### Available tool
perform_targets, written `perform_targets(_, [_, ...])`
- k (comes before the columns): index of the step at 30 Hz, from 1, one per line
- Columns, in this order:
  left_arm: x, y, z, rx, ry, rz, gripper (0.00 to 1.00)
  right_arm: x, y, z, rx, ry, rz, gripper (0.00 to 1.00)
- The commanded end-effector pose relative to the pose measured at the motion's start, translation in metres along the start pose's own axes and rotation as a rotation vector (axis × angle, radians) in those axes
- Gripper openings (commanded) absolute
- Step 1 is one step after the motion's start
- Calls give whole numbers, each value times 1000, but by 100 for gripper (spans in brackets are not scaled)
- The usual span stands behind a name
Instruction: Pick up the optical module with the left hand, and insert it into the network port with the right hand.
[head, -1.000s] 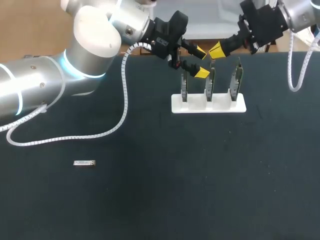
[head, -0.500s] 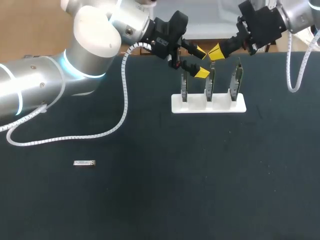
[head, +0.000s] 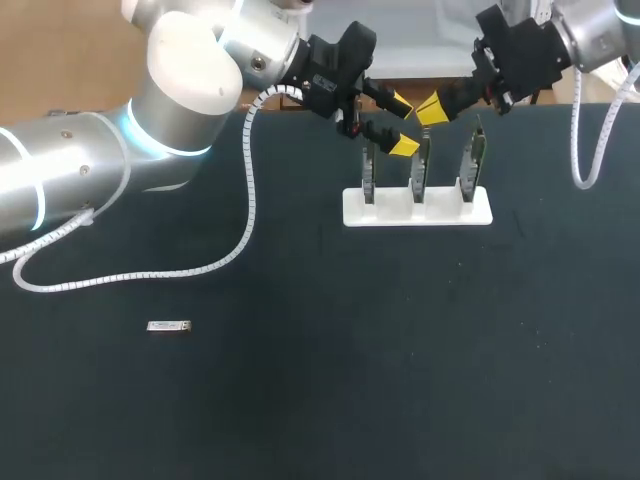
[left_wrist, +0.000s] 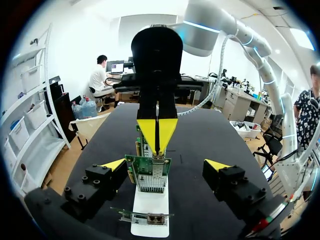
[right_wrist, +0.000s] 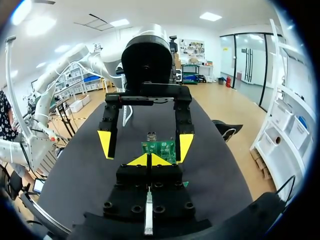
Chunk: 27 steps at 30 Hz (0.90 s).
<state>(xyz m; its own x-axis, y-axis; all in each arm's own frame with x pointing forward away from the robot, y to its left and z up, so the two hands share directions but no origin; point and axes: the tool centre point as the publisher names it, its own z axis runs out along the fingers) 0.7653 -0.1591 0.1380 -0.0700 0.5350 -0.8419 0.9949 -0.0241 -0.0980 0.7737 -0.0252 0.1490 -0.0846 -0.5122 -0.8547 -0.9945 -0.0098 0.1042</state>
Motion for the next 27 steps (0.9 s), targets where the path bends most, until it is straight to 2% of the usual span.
perform_targets(1, [-1,1,0,1,3,-1,100,3,-2,2,-3,-2,6,0])
perform_targets(16, [-1,1,0,1,3,-1,100,5,-1,9,-11,-18,20,0])
perform_targets(27, [-1,1,0,1,3,-1,100,-15,-3,3,2,-62,-22,0])
